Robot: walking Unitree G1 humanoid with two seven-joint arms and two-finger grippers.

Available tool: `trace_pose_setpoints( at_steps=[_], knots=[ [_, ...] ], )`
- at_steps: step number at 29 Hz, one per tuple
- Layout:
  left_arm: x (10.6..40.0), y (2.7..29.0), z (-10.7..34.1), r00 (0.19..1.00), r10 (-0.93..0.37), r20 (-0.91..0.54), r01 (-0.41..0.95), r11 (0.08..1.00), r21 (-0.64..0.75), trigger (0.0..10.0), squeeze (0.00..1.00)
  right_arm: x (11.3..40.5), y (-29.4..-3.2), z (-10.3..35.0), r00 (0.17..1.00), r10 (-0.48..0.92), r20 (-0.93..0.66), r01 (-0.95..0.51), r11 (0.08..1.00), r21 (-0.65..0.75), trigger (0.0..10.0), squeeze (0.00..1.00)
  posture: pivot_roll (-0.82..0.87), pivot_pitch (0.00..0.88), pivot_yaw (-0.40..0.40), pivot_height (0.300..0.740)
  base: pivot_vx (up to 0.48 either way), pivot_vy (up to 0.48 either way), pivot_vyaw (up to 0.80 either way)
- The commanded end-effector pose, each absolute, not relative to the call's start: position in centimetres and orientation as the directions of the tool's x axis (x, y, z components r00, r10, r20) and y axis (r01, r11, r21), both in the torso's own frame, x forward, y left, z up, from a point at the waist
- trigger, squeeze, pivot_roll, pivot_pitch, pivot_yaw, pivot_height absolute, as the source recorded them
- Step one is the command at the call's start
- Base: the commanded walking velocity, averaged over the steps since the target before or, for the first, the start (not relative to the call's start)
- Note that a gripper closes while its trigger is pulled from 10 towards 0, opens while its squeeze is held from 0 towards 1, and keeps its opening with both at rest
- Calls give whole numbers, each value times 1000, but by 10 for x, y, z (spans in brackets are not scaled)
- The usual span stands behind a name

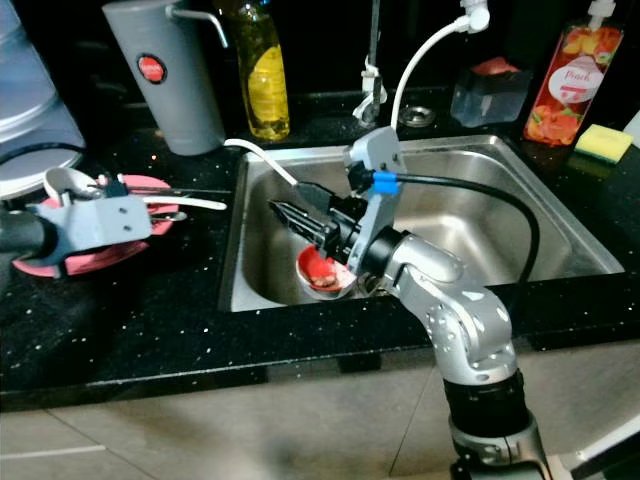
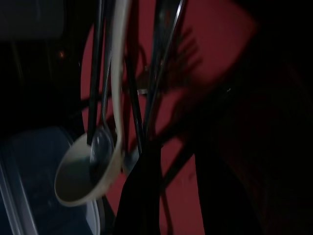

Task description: Kitchen organization

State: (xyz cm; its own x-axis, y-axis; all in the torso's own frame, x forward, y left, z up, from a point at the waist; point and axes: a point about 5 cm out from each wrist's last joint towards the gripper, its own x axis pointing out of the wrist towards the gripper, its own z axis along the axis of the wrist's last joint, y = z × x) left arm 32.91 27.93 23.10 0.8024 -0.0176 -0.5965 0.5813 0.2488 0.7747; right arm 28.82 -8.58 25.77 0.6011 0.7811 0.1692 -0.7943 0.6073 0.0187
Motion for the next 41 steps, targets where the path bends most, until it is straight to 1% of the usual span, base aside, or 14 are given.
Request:
trace_pose_setpoints(
  at_steps=[1, 5, 6, 7, 8, 9, 10, 21, 23, 25, 26, 31, 38, 41],
  knots=[
    [334, 272, 223, 800, -42, -599, 590, 235, 772, 10000, 0, 288, -85, 258, 597, 785, 163, -798, 603, 18, 10000, 0, 56, 5, 26, 740, 0, 0, 0],
    [339, 268, 222, 810, -50, -585, 579, 235, 781, 10000, 0, 287, -86, 258, 601, 782, 166, -795, 607, 15, 10000, 0, 47, 2, 32, 740, 0, 0, 0],
    [339, 267, 224, 812, -55, -581, 576, 232, 784, 9451, 0, 287, -86, 258, 602, 781, 166, -794, 608, 15, 10000, 0, 47, 2, 32, 740, 0, 0, 0],
    [340, 267, 224, 814, -58, -578, 575, 230, 786, 9451, 0, 287, -86, 258, 603, 780, 166, -793, 609, 15, 10000, 0, 42, 1, 34, 740, 0, 0, 0],
    [340, 266, 226, 817, -63, -573, 570, 227, 789, 4118, 0, 287, -86, 258, 605, 779, 165, -791, 611, 15, 10000, 0, 42, 1, 34, 740, 0, 0, 0],
    [340, 265, 226, 820, -66, -568, 567, 224, 793, 4118, 0, 287, -86, 258, 606, 778, 164, -790, 613, 14, 10000, 0, 42, 1, 34, 740, 0, 0, 0],
    [341, 264, 229, 825, -75, -560, 562, 208, 800, 0, 0, 287, -87, 258, 607, 778, 163, -789, 614, 14, 10000, 0, 42, 0, 35, 740, 0, 0, 0],
    [337, 255, 262, 866, -139, -479, 499, 201, 843, 0, 0, 287, -86, 258, 601, 782, 162, -794, 608, 14, 10000, 0, 52, 0, 25, 740, 0, 0, 0],
    [341, 247, 287, 914, -178, -364, 401, 268, 876, 0, 0, 287, -86, 258, 600, 783, 162, -795, 606, 14, 10000, 0, 54, 0, 23, 740, 0, 0, 0],
    [342, 245, 294, 926, -187, -328, 371, 295, 880, 0, 0, 287, -86, 258, 600, 784, 162, -795, 606, 14, 10000, 0, 54, 0, 23, 740, 0, 0, 0],
    [343, 242, 301, 936, -205, -285, 340, 328, 881, 10000, 0, 288, -86, 258, 600, 784, 162, -796, 606, 15, 10000, 0, 54, 0, 23, 740, 0, 0, 0],
    [347, 229, 325, 947, -277, -163, 279, 454, 847, 10000, 0, 288, -86, 258, 600, 784, 162, -796, 606, 17, 10000, 0, 58, 0, 21, 740, 0, 0, 0],
    [357, 209, 324, 933, -339, -122, 317, 611, 725, 10000, 0, 289, -85, 258, 608, 776, 168, -789, 614, 17, 10000, 0, 47, 1, 33, 740, 0, 0, 0],
    [363, 203, 333, 939, -339, -50, 299, 740, 603, 10000, 0, 289, -88, 258, 621, 765, 171, -778, 628, 20, 10000, 0, 40, 2, 40, 740, 0, 0, 0]
  ],
)
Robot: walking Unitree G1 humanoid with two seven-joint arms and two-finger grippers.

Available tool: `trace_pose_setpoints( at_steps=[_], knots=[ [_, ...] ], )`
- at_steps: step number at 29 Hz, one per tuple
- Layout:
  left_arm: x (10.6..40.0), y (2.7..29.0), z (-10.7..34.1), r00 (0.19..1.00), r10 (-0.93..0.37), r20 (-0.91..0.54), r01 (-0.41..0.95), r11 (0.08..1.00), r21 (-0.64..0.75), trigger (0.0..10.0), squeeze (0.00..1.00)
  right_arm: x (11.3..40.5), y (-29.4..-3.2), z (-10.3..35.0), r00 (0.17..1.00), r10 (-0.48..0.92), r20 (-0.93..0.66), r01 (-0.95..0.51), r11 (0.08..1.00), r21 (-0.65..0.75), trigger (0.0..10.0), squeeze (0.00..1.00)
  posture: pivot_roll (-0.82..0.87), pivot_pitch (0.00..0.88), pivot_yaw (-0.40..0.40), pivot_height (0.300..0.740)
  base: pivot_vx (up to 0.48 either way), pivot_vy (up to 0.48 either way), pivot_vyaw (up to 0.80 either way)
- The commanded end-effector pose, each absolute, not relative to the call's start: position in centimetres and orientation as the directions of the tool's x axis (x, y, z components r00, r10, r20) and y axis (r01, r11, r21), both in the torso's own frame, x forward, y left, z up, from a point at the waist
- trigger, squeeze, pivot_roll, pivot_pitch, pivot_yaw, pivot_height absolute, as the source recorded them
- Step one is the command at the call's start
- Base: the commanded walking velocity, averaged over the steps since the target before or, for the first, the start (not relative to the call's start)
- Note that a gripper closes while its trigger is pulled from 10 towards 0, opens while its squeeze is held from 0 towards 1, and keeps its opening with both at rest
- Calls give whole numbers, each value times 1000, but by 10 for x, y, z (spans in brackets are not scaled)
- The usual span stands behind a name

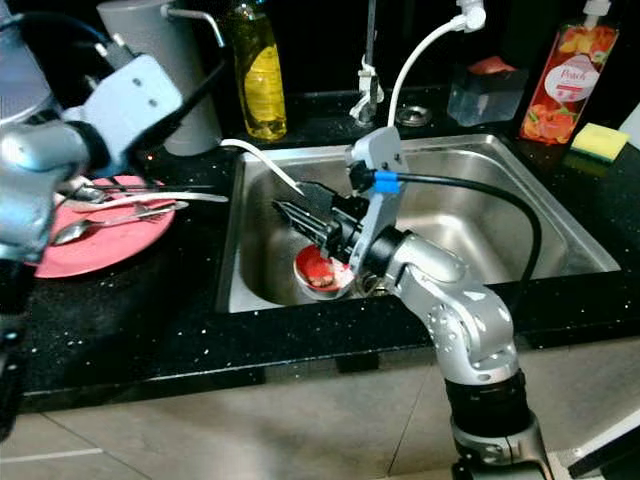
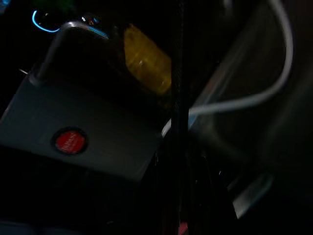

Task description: Kitchen organization

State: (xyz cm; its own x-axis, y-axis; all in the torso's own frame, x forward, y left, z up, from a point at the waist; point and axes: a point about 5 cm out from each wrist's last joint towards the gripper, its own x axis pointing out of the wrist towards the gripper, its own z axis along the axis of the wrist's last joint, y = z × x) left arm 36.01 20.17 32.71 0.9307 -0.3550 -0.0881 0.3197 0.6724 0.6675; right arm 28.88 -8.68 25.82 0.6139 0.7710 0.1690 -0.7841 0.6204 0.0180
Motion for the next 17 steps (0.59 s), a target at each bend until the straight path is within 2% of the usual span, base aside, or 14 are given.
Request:
trace_pose_setpoints(
  at_steps=[1, 3, 7, 9, 10, 11, 12, 14, 15, 17],
  knots=[
    [365, 204, 335, 945, -325, -32, 283, 765, 579, 10000, 0, 289, -89, 258, 624, 763, 170, -776, 630, 20, 10000, 0, 38, 2, 42, 740, 0, 0, 0],
    [367, 205, 338, 950, -311, -12, 265, 790, 552, 10000, 0, 288, -89, 258, 626, 761, 169, -774, 633, 21, 10000, 0, 38, 2, 42, 740, 0, 0, 0],
    [371, 206, 351, 959, -270, 82, 214, 884, 415, 10000, 0, 288, -90, 257, 631, 757, 169, -771, 637, 23, 10000, 0, 37, 3, 43, 740, 0, 0, 0],
    [371, 203, 355, 951, -291, 102, 245, 914, 323, 10000, 0, 288, -90, 257, 631, 757, 170, -771, 637, 24, 10000, 0, 37, 3, 43, 740, 0, 0, 0],
    [372, 198, 355, 939, -325, 111, 299, 933, 199, 10000, 0, 288, -90, 257, 631, 757, 171, -771, 637, 24, 10000, 0, 39, 2, 44, 740, 0, 0, 0],
    [372, 196, 354, 933, -341, 116, 325, 936, 137, 10000, 0, 289, -90, 257, 631, 757, 171, -771, 637, 24, 10000, 0, 39, 2, 44, 740, 0, 0, 0],
    [372, 196, 354, 933, -341, 116, 325, 936, 137, 10000, 0, 289, -90, 257, 631, 757, 171, -771, 637, 24, 10000, 0, 39, 2, 44, 740, 0, 0, 0],
    [374, 192, 351, 923, -367, 114, 369, 929, 0, 10000, 0, 289, -89, 258, 631, 757, 172, -771, 637, 24, 10000, 0, 39, 2, 44, 740, 0, 0, 0],
    [374, 192, 351, 923, -367, 114, 369, 929, 0, 10000, 0, 289, -89, 258, 631, 757, 172, -771, 637, 24, 10000, 0, 39, 2, 44, 740, 0, 0, 0],
    [377, 189, 339, 919, -390, 55, 394, 914, -100, 10000, 0, 289, -89, 258, 632, 756, 173, -770, 638, 23, 10000, 0, 36, 2, 43, 740, 0, 0, 0]
  ],
)
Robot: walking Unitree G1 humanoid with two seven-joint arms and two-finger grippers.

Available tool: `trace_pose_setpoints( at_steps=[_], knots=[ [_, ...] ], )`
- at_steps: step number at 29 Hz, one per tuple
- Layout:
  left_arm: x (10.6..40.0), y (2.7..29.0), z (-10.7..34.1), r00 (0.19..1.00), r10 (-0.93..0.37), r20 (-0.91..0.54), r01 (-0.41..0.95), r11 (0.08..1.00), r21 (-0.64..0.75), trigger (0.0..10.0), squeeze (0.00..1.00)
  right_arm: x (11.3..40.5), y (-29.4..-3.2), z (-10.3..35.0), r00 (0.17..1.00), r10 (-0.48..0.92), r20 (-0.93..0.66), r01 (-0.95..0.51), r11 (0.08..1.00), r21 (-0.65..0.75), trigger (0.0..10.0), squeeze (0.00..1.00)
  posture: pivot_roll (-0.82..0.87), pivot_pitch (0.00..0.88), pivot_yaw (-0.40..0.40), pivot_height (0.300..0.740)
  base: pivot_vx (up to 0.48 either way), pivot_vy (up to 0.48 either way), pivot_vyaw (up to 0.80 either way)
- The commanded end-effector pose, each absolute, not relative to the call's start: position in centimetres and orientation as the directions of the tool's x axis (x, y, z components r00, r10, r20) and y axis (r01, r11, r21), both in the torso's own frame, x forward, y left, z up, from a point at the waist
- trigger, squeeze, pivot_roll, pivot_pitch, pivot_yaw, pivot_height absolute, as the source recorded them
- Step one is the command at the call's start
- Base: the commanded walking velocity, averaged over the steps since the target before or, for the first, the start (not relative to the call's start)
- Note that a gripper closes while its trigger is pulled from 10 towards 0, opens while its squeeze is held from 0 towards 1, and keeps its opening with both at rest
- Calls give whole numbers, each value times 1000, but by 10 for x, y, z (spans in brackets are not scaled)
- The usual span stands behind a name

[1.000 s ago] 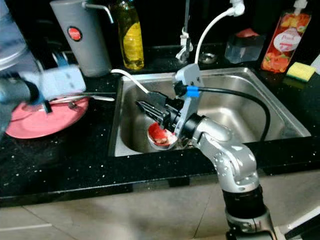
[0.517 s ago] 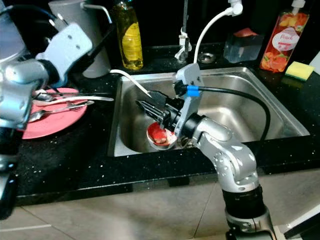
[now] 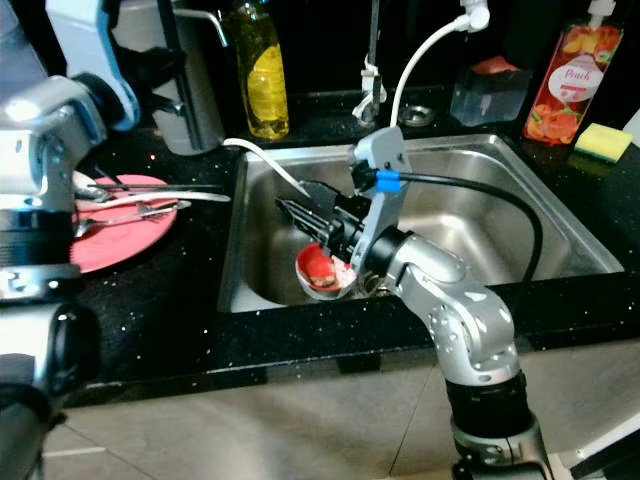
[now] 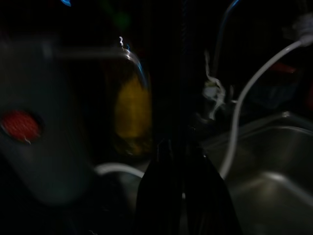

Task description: Kitchen organization

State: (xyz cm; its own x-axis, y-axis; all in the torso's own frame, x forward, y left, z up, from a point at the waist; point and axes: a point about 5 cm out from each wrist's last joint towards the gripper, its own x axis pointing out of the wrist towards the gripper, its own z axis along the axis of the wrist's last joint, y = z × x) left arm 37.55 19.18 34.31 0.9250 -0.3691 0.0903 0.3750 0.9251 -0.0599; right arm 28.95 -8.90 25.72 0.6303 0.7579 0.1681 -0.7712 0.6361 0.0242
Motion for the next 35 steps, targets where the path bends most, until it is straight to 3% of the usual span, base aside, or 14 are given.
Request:
trace_pose_setpoints(
  at_steps=[1, 4, 7, 10, 15, 18, 21, 22, 23, 24, 27, 28, 31, 35],
  knots=[
    [377, 189, 339, 919, -390, 55, 394, 914, -100, 10000, 0, 289, -89, 258, 632, 756, 173, -770, 638, 23, 10000, 0, 36, 2, 43, 740, 0, 0, 0],
    [377, 170, 309, 873, -478, -96, 475, 878, -59, 10000, 0, 290, -92, 258, 643, 745, 174, -759, 650, 22, 10000, 0, 40, 1, 40, 740, 0, 0, 0],
    [376, 157, 296, 846, -512, -152, 513, 858, -35, 10000, 0, 293, -95, 259, 663, 727, 179, -742, 670, 25, 10000, 0, 40, 1, 40, 740, 0, 0, 0],
    [374, 124, 274, 772, -597, -217, 602, 797, -50, 10000, 0, 302, -105, 262, 724, 664, 188, -680, 733, 31, 10000, 0, 43, 0, 41, 740, 0, 0, 0],
    [372, 110, 263, 748, -613, -253, 616, 784, -80, 10000, 0, 308, -112, 262, 764, 617, 186, -634, 773, 39, 10000, 0, 35, 0, 54, 740, 0, 0, 0],
    [377, 86, 255, 725, -640, -254, 596, 768, -233, 10000, 0, 315, -131, 262, 841, 509, 182, -524, 850, 44, 10000, 0, 20, 0, 68, 740, 0, 0, 0],
    [380, 86, 251, 731, -624, -276, 584, 782, -219, 10000, 0, 315, -133, 260, 848, 499, 179, -513, 857, 44, 10000, 0, 17, 0, 73, 740, 0, 0, 0],
    [381, 86, 248, 729, -620, -289, 583, 785, -211, 10000, 212, 315, -134, 260, 850, 495, 179, -510, 859, 44, 10000, 0, 17, 0, 73, 740, 0, 0, 0],
    [381, 86, 248, 729, -620, -289, 583, 785, -211, 10000, 212, 315, -134, 260, 850, 495, 179, -510, 859, 44, 10000, 0, 17, 0, 73, 740, 0, 0, 0],
    [381, 86, 245, 721, -624, -302, 586, 781, -214, 10000, 1000, 315, -135, 260, 853, 489, 180, -504, 862, 46, 10000, 0, 15, 0, 76, 740, 0, 0, 0],
    [381, 88, 257, 739, -637, -219, 613, 771, -172, 10000, 1000, 314, -135, 259, 859, 478, 185, -494, 868, 52, 10000, 0, 10, 0, 81, 740, 0, 0, 0],
    [381, 94, 284, 771, -634, -66, 624, 772, -121, 10000, 0, 314, -136, 259, 860, 474, 188, -490, 870, 53, 10000, 0, 8, 0, 79, 740, 0, 0, 0],
    [380, 107, 307, 819, -573, 39, 574, 818, -28, 10000, 0, 314, -137, 260, 862, 470, 191, -487, 872, 54, 10000, 0, 11, 0, 77, 740, 0, 0, 0],
    [384, 131, 307, 898, -437, -50, 439, 886, 149, 10000, 0, 314, -136, 260, 862, 469, 192, -487, 872, 55, 10000, 0, 11, 0, 77, 740, 0, 0, 0]
  ],
)
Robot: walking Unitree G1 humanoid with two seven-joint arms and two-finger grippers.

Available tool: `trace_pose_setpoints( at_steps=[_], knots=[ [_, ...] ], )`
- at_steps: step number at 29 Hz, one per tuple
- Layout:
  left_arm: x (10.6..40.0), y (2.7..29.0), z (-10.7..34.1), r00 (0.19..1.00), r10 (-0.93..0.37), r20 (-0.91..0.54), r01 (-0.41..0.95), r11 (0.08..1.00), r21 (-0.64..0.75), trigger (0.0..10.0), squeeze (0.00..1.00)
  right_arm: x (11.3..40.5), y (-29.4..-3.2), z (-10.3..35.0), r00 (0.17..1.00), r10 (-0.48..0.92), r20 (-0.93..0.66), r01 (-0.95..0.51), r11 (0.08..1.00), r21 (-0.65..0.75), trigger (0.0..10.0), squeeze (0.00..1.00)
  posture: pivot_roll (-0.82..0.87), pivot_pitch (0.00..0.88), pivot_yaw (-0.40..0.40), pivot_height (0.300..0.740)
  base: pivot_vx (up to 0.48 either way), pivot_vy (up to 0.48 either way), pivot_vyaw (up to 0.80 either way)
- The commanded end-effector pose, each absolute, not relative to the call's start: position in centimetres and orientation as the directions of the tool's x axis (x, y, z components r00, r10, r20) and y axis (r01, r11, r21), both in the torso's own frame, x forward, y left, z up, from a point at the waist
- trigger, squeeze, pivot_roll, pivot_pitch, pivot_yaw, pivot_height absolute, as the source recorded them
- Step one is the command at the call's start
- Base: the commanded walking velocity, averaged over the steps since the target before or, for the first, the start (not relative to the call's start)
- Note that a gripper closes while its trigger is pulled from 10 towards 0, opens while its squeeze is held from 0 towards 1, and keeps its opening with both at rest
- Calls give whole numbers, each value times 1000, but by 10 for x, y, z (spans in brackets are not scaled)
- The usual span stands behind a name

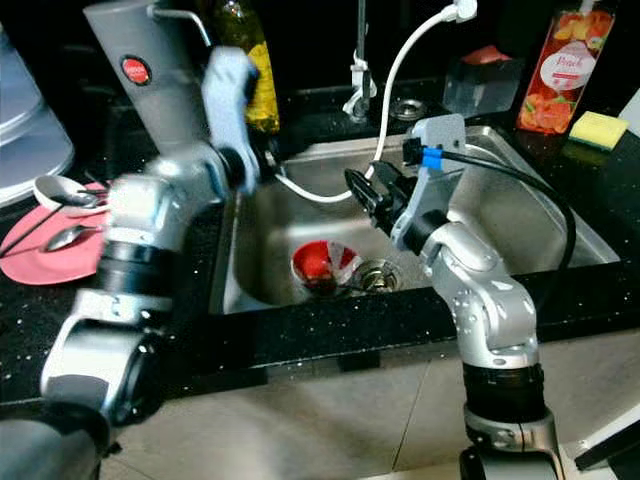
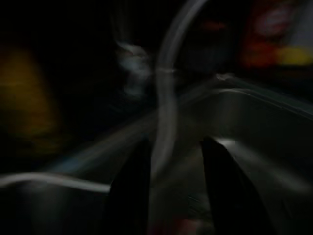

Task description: Kitchen organization

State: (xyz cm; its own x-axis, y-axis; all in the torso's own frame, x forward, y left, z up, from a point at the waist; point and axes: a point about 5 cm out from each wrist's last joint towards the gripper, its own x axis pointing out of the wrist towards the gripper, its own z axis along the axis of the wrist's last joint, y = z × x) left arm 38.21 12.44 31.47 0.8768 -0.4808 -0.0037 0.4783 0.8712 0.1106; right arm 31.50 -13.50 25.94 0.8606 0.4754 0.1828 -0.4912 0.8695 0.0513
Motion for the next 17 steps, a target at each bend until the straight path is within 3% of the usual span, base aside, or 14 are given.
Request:
trace_pose_setpoints(
  at_steps=[1, 3, 5, 7, 8, 10, 14, 17],
  knots=[
    [384, 131, 307, 898, -437, -50, 439, 886, 149, 10000, 0, 314, -136, 260, 862, 469, 192, -487, 872, 55, 10000, 0, 11, 0, 77, 740, 0, 0, 0],
    [377, 160, 312, 920, -385, -77, 391, 885, 251, 10000, 0, 315, -135, 259, 860, 472, 193, -490, 870, 57, 10000, 0, 24, 0, 68, 740, 0, 0, 0],
    [375, 169, 314, 933, -351, -78, 358, 885, 297, 10000, 0, 315, -134, 259, 860, 472, 193, -490, 870, 57, 10000, 0, 24, 0, 68, 740, 0, 0, 0],
    [372, 210, 314, 986, -131, -103, 165, 852, 497, 10000, 0, 316, -133, 259, 858, 476, 193, -495, 867, 59, 10000, 0, 38, 0, 62, 740, 0, 0, 0],
    [371, 217, 313, 990, -94, -107, 136, 846, 516, 10000, 0, 316, -133, 259, 857, 478, 193, -496, 866, 59, 10000, 0, 38, 0, 62, 740, 0, 0, 0],
    [370, 220, 313, 991, -80, -109, 126, 847, 517, 10000, 0, 316, -133, 258, 856, 479, 193, -497, 866, 59, 10000, 0, 38, 0, 62, 740, 0, 0, 0],
    [357, 253, 300, 982, 45, -184, 91, 740, 666, 10000, 0, 318, -130, 258, 851, 489, 192, -508, 859, 60, 10000, 0, 38, 0, 62, 740, 0, 0, 0],
    [351, 264, 296, 973, 81, -216, 93, 719, 689, 10000, 0, 318, -129, 258, 849, 493, 192, -511, 857, 62, 10000, 0, 66, 0, 52, 740, 0, 0, 0]
  ],
)
